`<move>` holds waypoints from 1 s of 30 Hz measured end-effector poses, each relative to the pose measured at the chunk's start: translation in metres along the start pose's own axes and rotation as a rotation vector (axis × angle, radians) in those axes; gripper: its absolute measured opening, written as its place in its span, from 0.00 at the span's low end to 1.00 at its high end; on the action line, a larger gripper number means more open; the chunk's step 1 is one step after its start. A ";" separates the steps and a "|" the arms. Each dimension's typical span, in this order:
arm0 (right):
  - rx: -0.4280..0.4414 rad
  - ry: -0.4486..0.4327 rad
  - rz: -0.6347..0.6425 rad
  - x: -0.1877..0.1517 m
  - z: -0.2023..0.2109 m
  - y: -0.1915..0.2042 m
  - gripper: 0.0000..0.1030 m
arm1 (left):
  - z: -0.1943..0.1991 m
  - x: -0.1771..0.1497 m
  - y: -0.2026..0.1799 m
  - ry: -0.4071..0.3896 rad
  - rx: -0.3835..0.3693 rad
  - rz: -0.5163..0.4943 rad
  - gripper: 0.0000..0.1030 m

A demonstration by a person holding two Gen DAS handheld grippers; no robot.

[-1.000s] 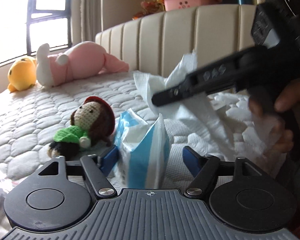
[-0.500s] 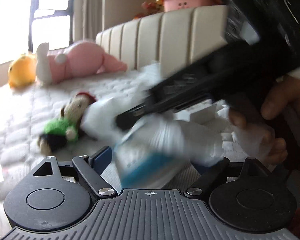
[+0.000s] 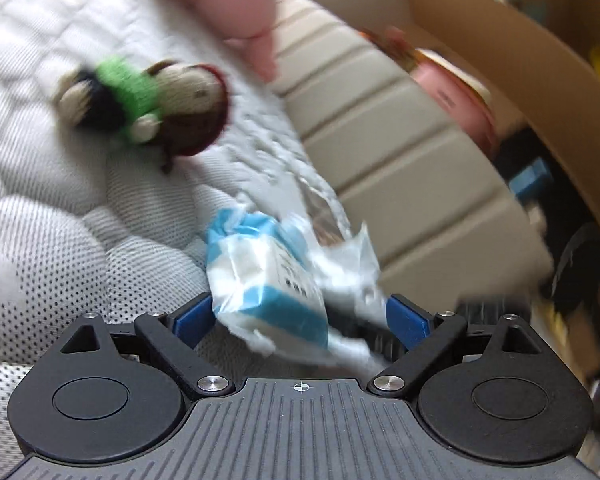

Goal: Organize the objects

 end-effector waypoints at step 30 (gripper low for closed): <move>0.119 -0.107 0.059 0.042 -0.008 0.068 0.10 | -0.016 -0.031 -0.056 -0.056 0.556 -1.171 0.67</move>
Point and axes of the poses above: each gripper's, at about its wrist camera, not at the fingertips, and z roughly against the way its jaws point, y to its left, x to its top, the point moved 7 cm from there along -z, roughly the way its jaws point, and after that the axes turned 9 degrees about -z, right-handed, at the moved point
